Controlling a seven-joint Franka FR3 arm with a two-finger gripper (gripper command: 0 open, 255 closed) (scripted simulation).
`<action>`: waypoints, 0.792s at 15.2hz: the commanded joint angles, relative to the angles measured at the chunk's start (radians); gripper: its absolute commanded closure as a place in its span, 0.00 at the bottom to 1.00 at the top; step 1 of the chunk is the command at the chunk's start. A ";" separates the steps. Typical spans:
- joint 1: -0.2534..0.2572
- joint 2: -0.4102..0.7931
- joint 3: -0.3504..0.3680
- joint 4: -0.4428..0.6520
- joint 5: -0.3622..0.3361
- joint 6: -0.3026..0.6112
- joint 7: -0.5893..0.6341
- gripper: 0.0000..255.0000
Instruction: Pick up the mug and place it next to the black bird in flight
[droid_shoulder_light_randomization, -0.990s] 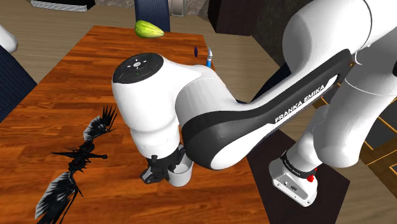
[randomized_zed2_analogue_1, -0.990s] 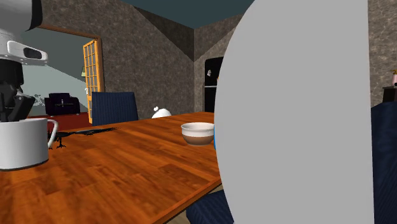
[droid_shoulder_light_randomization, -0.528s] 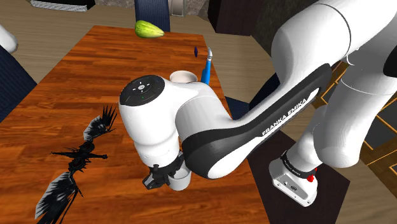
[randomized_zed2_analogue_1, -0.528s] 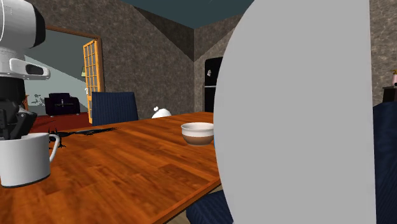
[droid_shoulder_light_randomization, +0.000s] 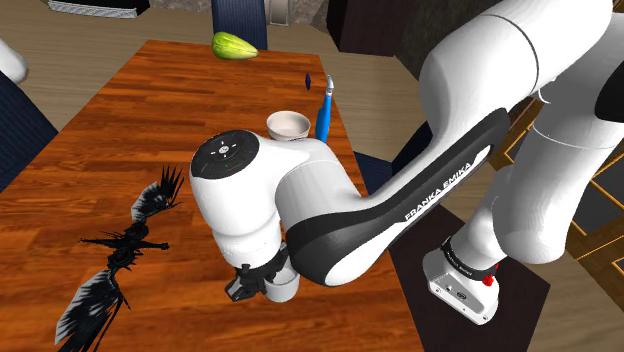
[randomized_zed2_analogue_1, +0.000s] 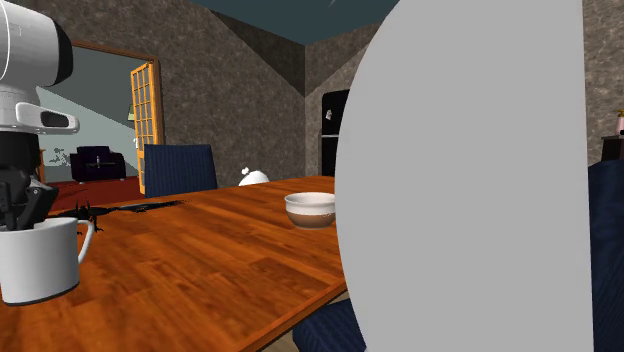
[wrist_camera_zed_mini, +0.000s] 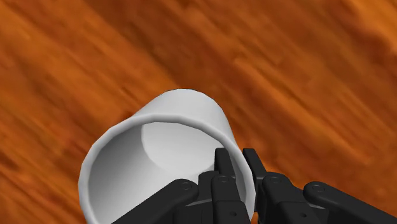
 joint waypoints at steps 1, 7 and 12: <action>0.000 0.000 0.000 0.000 0.000 0.000 0.000 1.00; 0.000 0.000 0.000 0.000 0.000 0.000 0.000 0.00; -0.010 -0.044 0.013 0.086 0.038 -0.118 -0.026 0.00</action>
